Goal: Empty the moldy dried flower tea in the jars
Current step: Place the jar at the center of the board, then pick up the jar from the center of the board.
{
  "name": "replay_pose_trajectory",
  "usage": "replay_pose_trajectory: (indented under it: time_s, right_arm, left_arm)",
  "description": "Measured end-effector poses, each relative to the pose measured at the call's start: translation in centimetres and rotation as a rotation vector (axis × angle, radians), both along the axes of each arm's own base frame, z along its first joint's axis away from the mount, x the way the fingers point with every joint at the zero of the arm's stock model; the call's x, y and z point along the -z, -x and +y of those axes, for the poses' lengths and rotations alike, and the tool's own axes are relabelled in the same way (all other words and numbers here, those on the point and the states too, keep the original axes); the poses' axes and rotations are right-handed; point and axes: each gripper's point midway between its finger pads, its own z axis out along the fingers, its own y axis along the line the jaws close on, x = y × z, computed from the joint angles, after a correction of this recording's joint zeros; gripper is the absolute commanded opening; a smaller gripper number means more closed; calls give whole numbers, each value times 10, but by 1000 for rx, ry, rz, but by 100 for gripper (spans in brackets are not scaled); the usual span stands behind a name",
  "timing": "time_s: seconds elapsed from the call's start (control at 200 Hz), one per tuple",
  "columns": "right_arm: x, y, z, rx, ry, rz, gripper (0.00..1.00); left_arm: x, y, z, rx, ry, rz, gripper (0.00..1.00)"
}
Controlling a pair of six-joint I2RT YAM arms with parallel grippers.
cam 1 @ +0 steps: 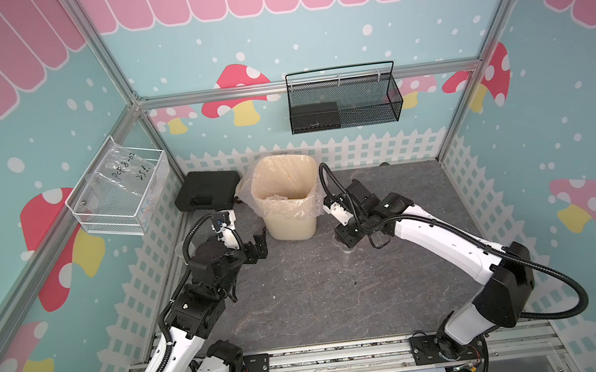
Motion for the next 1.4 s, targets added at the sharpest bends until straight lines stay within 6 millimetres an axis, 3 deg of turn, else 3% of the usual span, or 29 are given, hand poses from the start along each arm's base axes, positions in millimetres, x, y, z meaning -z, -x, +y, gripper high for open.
replay_pose_trajectory:
  time_s: [0.1, 0.18, 0.445, 0.72, 0.876, 1.126, 1.401]
  right_arm:
    - [-30, 1, -2, 4, -88, -111, 52]
    - [-42, 4, -6, 10, -147, -180, 61]
    - [-31, 15, -18, 19, -257, -323, 77]
    - [-52, 19, -26, 30, -374, -480, 78]
    - [-60, 23, -27, 24, -425, -530, 78]
    - [-64, 27, -25, 2, -464, -560, 78]
    - [-64, 32, -27, -13, -475, -572, 78]
  left_arm:
    - [6, 3, 12, -72, 31, 30, 99]
    - [12, 8, 22, -134, 53, 59, 99]
    - [33, 22, 61, -341, 19, 195, 99]
    - [32, 26, 121, -569, -32, 303, 99]
    - [38, 22, 140, -630, -57, 366, 99]
    - [71, 11, 170, -710, -63, 503, 99]
    - [81, -2, 196, -766, 8, 513, 97]
